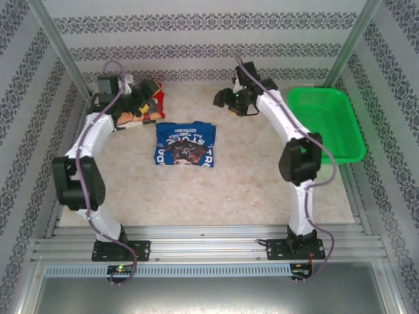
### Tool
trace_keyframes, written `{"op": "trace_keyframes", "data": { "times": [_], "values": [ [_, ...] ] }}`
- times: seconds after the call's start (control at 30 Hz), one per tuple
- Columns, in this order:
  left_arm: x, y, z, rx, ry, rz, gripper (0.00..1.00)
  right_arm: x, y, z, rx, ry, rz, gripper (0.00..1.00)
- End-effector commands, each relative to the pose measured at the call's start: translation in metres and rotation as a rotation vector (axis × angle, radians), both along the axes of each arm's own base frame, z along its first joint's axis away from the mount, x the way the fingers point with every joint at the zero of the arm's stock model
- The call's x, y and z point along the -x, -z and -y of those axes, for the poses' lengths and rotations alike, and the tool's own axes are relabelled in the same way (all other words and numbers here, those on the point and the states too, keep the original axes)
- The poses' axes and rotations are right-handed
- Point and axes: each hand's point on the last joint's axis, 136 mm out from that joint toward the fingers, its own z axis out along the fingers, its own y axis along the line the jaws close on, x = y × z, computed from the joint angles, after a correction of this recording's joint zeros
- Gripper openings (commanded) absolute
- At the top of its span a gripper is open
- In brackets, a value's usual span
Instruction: Fold and stack the t-shirts
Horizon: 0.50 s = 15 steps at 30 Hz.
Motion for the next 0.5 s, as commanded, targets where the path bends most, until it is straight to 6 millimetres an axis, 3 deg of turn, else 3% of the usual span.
{"op": "trace_keyframes", "data": {
  "times": [0.0, 0.13, 0.2, 0.3, 0.47],
  "values": [
    [0.044, 0.030, -0.005, -0.112, 0.053, -0.115, 0.96, 0.034, -0.029, -0.003, 0.009, -0.062, 0.099, 0.71],
    [0.086, 0.096, -0.007, -0.177, 0.112, -0.250, 0.89, 0.082, -0.007, 0.000, 0.011, -0.079, 0.064, 0.72],
    [0.094, 0.123, -0.007, -0.188, 0.124, -0.287, 0.85, 0.103, 0.002, 0.000, 0.003, -0.088, 0.055, 0.74],
    [0.096, 0.152, -0.010, -0.219, 0.117, -0.320, 0.84, 0.131, 0.011, -0.002, 0.001, -0.104, 0.058, 0.79],
    [0.086, 0.177, -0.016, -0.313, 0.111, -0.343, 0.84, 0.166, 0.009, -0.014, 0.000, -0.165, 0.107, 0.89]
  ]
}}
